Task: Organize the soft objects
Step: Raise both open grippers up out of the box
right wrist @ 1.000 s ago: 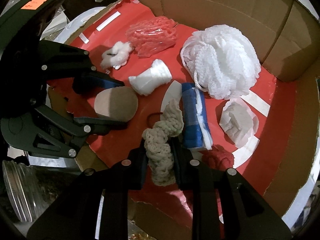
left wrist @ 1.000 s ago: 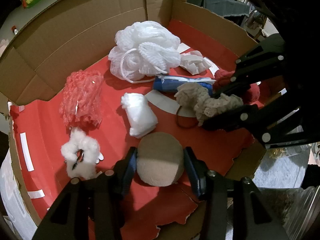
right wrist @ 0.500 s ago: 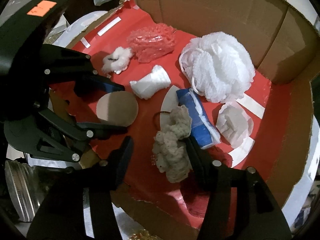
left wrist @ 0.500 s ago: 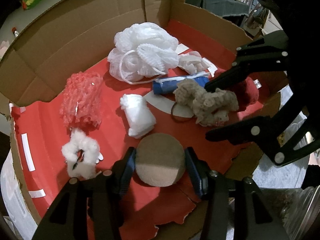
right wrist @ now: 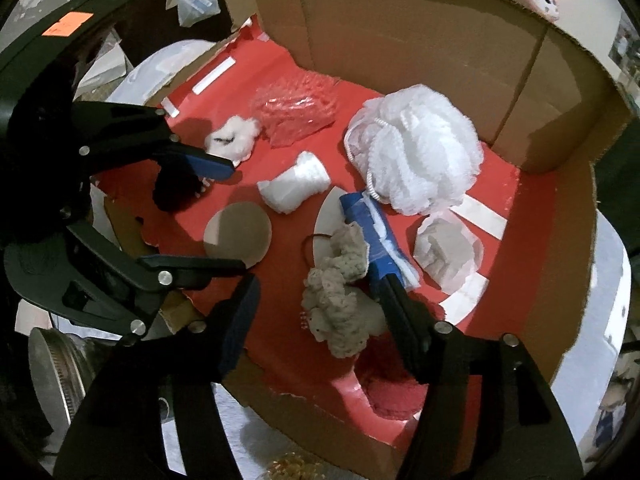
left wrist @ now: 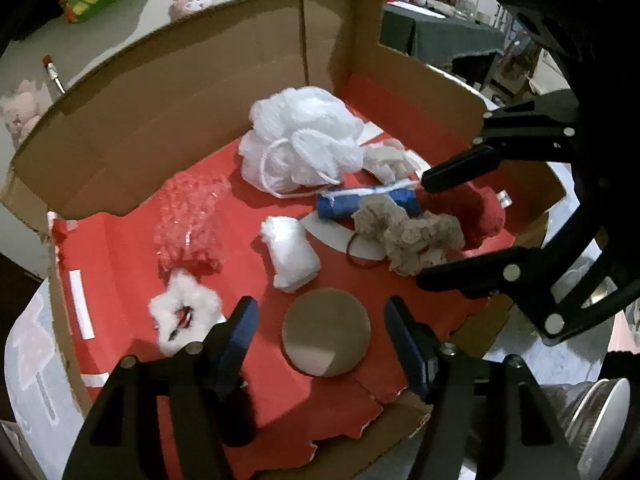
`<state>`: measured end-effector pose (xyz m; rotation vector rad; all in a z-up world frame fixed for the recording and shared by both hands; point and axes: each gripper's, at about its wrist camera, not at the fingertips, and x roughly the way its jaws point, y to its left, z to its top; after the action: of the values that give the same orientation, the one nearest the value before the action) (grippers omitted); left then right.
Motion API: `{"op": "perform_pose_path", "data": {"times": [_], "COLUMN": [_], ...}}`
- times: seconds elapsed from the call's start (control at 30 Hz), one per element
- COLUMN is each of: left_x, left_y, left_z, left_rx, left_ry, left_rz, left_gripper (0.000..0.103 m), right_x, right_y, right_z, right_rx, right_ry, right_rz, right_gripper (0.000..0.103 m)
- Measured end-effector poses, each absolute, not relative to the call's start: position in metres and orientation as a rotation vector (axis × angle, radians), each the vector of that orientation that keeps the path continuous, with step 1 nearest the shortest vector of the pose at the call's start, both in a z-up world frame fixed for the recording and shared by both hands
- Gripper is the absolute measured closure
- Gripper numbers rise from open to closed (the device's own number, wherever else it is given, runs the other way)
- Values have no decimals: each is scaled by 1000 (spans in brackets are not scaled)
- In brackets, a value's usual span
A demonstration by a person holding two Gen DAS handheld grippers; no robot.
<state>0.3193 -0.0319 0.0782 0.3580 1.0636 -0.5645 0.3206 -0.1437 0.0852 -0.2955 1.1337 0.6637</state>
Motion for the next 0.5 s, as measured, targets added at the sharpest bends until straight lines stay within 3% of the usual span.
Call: {"op": "perform_pose_path", "data": {"times": [0.43, 0.5], "left_x": [306, 302], "left_y": [-9, -6], "left_z": [115, 119], "left_rx": [226, 208], "left_ry": [965, 941], "left_rz": [-476, -458], "left_gripper": [14, 11], "right_x": [304, 300], "right_y": [-163, -165], "right_z": [117, 121], "right_rx": [-224, -219], "right_ry": [1052, 1038], "right_rz": [587, 573], "right_gripper": [30, 25]}}
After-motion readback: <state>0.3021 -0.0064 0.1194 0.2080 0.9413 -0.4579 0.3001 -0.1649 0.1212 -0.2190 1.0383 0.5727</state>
